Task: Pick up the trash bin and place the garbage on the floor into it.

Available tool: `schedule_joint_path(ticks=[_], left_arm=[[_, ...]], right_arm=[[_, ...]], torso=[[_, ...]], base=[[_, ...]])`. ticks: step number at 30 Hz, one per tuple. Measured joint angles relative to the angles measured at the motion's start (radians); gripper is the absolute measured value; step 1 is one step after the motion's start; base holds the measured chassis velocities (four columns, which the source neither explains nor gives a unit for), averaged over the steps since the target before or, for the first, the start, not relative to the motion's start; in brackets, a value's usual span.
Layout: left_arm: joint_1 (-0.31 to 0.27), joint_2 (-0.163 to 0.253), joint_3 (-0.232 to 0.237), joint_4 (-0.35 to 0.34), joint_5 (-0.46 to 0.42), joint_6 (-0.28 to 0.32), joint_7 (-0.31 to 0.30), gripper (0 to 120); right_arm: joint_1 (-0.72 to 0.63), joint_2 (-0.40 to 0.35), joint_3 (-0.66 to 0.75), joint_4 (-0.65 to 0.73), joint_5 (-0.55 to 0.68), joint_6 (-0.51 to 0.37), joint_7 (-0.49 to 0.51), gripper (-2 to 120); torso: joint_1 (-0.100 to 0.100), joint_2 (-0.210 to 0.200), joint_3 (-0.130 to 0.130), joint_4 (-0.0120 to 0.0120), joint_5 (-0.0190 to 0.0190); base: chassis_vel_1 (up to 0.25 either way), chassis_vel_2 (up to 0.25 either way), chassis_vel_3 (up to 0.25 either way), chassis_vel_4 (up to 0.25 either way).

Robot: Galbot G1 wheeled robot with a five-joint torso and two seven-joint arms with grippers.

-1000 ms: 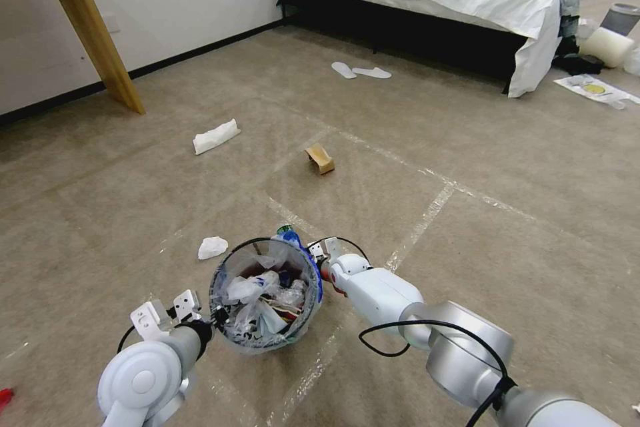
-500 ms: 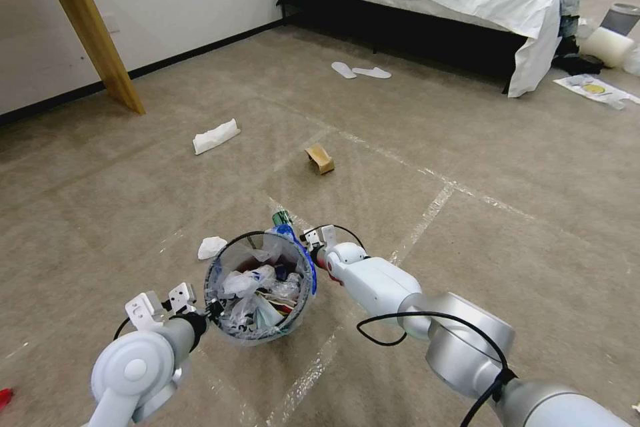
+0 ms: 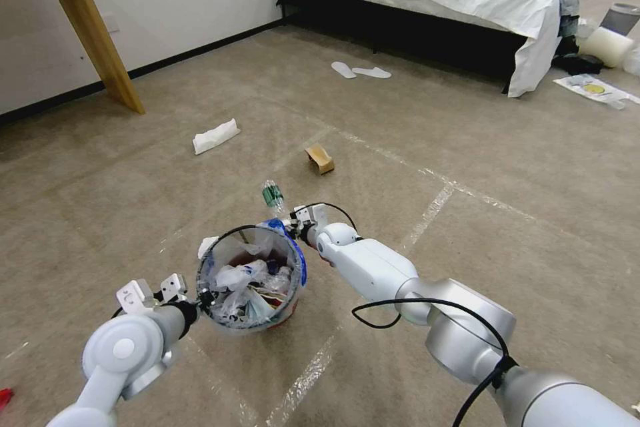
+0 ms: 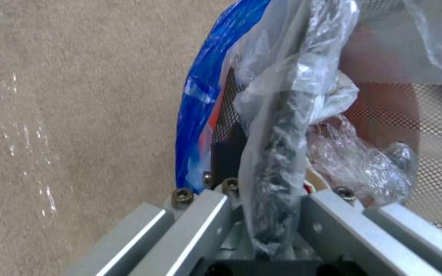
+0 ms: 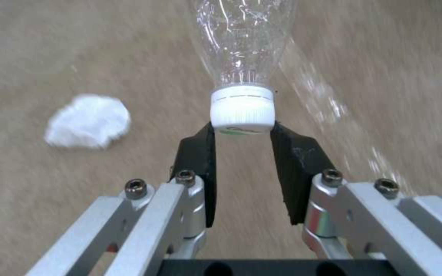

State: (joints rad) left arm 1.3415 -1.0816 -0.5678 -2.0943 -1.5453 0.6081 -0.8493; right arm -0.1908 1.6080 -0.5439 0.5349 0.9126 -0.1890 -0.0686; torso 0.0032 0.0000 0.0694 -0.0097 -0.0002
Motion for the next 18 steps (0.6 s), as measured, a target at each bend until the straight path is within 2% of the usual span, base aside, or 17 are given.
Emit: schedule_joint_path(ticks=[10, 18], left_arm=[[-0.066, 0.044, -0.016, 0.057, -0.074, -0.002, -0.017, 0], [-0.07, 0.047, -0.028, 0.078, -0.082, -0.003, -0.032, 0]], right_arm=[[0.011, -0.009, 0.01, 0.197, -0.012, 0.061, 0.028, 23], [0.019, -0.104, 0.036, 0.358, -0.016, 0.083, 0.071, 23]], torso=[[0.0, 0.0, 0.0, 0.0004, 0.0002], [0.0, 0.0, 0.0, -0.0001, 0.0001]], base=[[0.0, 0.0, 0.0, 0.0], [0.0, 0.0, 0.0, 0.0]])
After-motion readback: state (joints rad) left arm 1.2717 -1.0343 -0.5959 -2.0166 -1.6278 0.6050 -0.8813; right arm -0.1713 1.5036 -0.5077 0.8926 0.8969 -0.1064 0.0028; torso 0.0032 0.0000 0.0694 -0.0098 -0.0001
